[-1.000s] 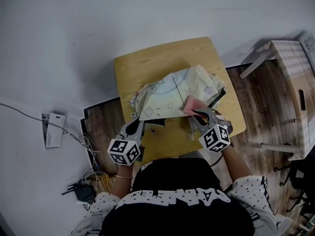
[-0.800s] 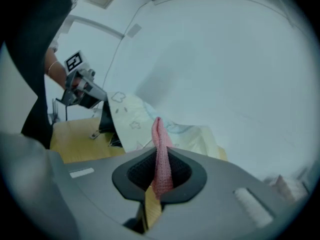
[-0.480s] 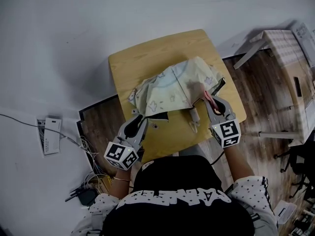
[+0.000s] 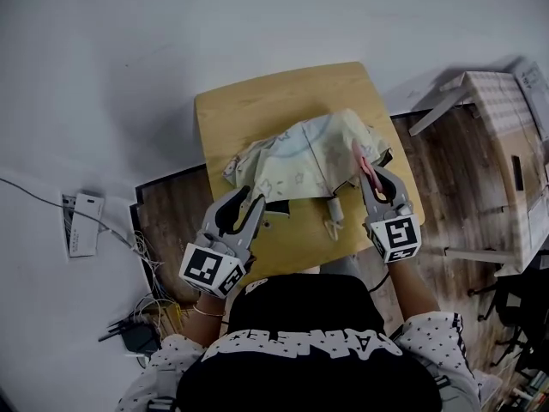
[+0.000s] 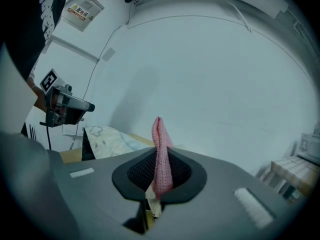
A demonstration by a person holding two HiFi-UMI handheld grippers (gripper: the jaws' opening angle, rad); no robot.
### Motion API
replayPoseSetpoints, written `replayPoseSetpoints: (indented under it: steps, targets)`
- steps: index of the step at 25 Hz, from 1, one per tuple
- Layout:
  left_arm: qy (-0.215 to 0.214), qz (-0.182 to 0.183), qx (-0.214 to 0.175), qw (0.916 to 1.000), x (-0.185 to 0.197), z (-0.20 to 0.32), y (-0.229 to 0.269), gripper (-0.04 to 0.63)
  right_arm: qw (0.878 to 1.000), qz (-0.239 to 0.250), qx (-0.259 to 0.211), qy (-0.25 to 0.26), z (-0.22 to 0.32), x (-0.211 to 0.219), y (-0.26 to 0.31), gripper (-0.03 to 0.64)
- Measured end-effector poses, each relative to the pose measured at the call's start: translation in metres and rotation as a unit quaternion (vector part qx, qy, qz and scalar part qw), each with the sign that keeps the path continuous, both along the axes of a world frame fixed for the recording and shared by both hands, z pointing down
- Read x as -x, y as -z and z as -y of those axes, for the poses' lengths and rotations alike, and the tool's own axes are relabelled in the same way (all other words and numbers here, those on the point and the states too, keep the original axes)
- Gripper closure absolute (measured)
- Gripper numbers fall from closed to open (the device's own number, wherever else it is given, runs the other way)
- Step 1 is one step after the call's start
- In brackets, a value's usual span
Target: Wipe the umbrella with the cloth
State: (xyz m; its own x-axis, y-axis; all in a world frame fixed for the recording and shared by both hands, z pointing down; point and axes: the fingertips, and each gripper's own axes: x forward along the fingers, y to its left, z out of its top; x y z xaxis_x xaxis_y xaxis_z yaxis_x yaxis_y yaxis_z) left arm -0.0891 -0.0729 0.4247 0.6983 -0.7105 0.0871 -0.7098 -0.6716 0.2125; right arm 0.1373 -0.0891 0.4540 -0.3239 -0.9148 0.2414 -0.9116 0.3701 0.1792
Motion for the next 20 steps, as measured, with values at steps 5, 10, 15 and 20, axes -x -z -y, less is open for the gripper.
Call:
replayPoseSetpoints:
  steps: [5,10,15,20]
  targets:
    - [-0.012,0.006,-0.017,0.9998,-0.064,0.003,0.006,0.492,0.999,0.002,-0.008,0.046,0.014,-0.021,0.005,0.583]
    - [0.003,0.057,-0.017,0.9982,-0.129,0.007,-0.012,0.487,0.997,-0.004,-0.017,0.076,0.036,-0.066,0.003,0.583]
    - [0.021,0.098,0.009,0.9949,-0.184,0.016,-0.039,0.455,0.993,0.003,-0.011,0.119,0.054,-0.099,0.001,0.583]
    - [0.023,0.132,0.011,0.9909,-0.23,0.028,-0.058,0.428,0.987,0.01,0.0,0.162,0.063,-0.119,-0.004,0.583]
